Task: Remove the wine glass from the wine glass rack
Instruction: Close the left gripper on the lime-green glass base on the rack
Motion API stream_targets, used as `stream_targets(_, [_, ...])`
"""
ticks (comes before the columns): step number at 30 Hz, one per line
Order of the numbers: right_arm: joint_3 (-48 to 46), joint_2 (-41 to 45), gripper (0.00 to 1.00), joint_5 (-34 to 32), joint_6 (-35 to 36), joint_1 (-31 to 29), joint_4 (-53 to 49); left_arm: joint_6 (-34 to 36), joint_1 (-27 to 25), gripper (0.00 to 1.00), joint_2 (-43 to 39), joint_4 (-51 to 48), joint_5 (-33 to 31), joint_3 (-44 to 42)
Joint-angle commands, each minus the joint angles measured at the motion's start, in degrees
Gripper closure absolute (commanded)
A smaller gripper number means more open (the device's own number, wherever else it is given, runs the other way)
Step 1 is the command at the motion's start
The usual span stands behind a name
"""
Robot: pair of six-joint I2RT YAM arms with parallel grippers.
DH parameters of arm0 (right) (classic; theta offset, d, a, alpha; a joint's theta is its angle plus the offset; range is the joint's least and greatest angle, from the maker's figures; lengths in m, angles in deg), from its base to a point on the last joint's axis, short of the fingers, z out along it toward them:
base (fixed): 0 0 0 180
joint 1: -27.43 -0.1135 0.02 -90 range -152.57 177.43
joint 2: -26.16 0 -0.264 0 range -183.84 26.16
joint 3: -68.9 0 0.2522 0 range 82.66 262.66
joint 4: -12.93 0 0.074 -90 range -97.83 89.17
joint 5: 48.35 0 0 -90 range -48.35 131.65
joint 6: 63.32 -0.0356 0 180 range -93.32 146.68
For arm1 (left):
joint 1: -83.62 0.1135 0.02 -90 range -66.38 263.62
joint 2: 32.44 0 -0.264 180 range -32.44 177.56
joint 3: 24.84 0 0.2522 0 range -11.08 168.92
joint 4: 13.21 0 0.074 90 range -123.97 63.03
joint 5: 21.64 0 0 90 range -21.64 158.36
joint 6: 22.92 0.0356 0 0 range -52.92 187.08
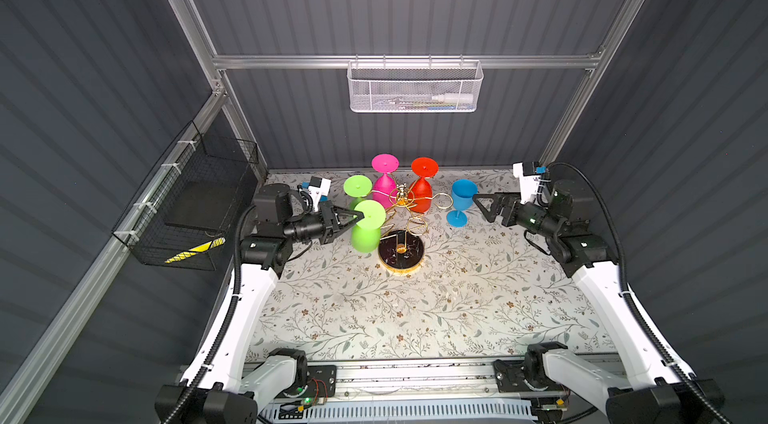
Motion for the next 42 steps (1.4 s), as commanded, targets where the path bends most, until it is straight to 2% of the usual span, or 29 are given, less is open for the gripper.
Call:
stream_targets(1, [-0.3, 1.3, 0.01, 0.6, -0.2, 0.2, -0.3, -1.3, -0.2, 1.00, -0.7, 2.0, 2.3, 1.9])
stream_targets(8, [-0.6, 1.4, 0.01, 0.5, -0.2, 0.2, -0.3, -3.3, -0.6, 1.00, -0.1, 5.4, 2.4, 1.1])
stream_targets(18, [-1.2, 1.8, 0.01, 1.0, -0.6, 0.2, -0.2, -3.4, -4.5, 1.00, 1.4, 6.3, -0.3, 0.5])
stream_targets(42, [-2.3, 3.1, 0.01, 0.7, -1.4, 0.2, 0.1, -5.2, -4.9, 1.00, 2.2, 9.1, -4.0, 2.0])
